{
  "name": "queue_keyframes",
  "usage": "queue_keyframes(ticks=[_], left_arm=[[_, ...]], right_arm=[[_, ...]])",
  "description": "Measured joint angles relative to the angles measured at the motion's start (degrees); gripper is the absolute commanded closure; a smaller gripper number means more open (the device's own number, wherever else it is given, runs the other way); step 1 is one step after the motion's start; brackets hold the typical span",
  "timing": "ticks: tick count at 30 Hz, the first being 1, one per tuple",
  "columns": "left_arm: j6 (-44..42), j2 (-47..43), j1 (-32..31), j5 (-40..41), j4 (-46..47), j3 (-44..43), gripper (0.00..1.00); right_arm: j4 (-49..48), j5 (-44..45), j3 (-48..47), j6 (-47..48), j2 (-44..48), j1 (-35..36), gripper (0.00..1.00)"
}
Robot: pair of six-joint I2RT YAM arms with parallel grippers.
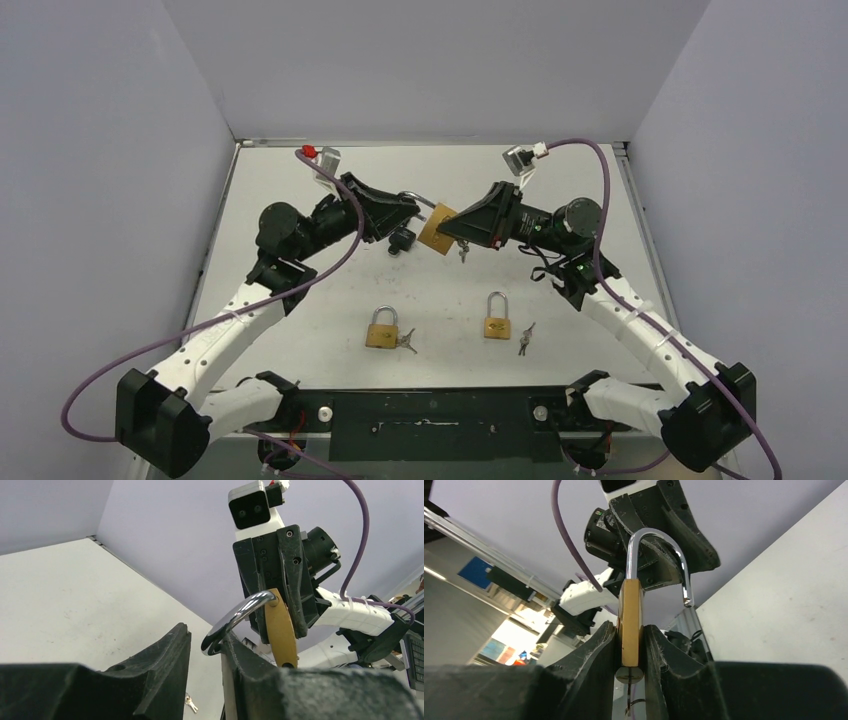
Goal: Unlock with the key
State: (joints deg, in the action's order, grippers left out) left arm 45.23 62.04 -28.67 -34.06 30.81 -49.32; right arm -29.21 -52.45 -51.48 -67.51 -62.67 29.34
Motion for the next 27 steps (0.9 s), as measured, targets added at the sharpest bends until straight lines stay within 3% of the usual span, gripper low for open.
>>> queue_keyframes(ticks=[10, 15, 19, 23, 27], left_arm=[[-3.41, 7.93, 0.00, 4.90, 8.94, 0.11, 0.19], [-5.73, 10.82, 0.13, 6.64, 7.89, 1.09, 0.14], [-9.18, 9.14, 0.11, 7.28, 3.48, 5.66, 0.13], [-11.13, 6.27, 0.13, 8.35, -2.73, 10.49, 0.12], [-11.54, 3.58, 0.13, 10.01, -7.61, 11.32, 0.13]], right_arm=[[-19.26, 2.93, 4.31, -25.18, -7.21, 0.70, 1.00], [-19.85, 7.17, 6.43, -31.28, -9.03, -1.75, 1.00], [-18.32, 11.45, 6.62, -31.89, -9.05, -8.52, 1.00], [-9.94, 14.64, 6.25, -26.49, -9.01, -17.99, 1.00], [3.56, 17.70, 4.37, -14.95, -9.46, -26.60, 1.00]])
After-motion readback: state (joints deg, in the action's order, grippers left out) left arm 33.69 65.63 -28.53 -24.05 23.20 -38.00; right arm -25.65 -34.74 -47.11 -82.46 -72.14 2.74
